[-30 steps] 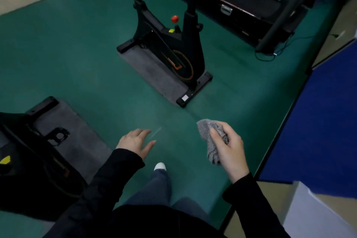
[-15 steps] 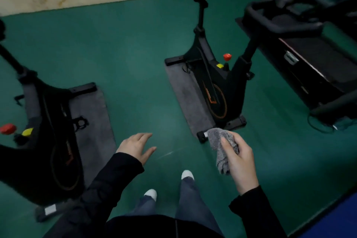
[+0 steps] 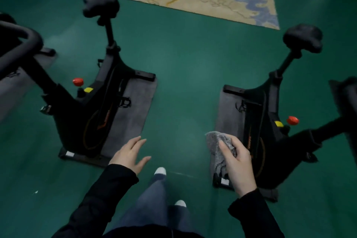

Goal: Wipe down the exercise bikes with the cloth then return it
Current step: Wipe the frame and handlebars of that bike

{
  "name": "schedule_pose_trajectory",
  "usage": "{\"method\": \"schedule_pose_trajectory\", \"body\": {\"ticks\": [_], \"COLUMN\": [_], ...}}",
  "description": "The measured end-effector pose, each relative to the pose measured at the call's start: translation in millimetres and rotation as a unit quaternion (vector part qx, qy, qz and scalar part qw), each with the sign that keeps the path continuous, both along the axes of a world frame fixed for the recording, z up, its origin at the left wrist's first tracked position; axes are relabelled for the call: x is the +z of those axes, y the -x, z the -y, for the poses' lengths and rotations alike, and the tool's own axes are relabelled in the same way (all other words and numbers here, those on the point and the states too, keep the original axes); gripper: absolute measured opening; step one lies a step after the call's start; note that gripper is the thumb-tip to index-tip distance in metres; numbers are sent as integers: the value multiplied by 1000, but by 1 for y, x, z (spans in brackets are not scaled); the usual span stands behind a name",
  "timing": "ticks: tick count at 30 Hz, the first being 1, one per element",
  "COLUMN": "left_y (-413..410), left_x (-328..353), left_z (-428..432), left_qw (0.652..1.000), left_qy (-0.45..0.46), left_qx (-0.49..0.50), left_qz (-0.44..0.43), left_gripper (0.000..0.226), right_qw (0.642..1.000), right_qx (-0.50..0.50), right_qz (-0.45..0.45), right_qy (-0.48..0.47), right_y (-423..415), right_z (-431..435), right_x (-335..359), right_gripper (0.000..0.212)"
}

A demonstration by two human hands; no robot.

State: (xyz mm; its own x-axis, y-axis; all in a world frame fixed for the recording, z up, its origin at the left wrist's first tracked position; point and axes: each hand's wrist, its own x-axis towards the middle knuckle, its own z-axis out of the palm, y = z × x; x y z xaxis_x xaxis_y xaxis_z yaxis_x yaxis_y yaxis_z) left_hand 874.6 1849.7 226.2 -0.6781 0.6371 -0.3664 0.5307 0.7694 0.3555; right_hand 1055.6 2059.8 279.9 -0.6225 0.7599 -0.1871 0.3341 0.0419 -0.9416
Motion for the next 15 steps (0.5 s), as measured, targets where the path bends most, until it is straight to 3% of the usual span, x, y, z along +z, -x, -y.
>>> {"method": "schedule_pose_trajectory", "body": {"ticks": [8,15], "left_y": [70,154], "left_x": [-6,2], "left_z": [-10,-47], "left_qw": [997,995], "left_qy": [27,-3], "left_qx": [71,93], "left_qz": [-13,-43], "left_gripper": [61,60], "right_qw": [993,979], "right_qx": [117,186], "right_qz": [-21,-33], "right_qy": [-29,-78], "right_y": [121,219], "right_z": [-31,-56], "right_x": [-4,7], "right_gripper": [13,20]}}
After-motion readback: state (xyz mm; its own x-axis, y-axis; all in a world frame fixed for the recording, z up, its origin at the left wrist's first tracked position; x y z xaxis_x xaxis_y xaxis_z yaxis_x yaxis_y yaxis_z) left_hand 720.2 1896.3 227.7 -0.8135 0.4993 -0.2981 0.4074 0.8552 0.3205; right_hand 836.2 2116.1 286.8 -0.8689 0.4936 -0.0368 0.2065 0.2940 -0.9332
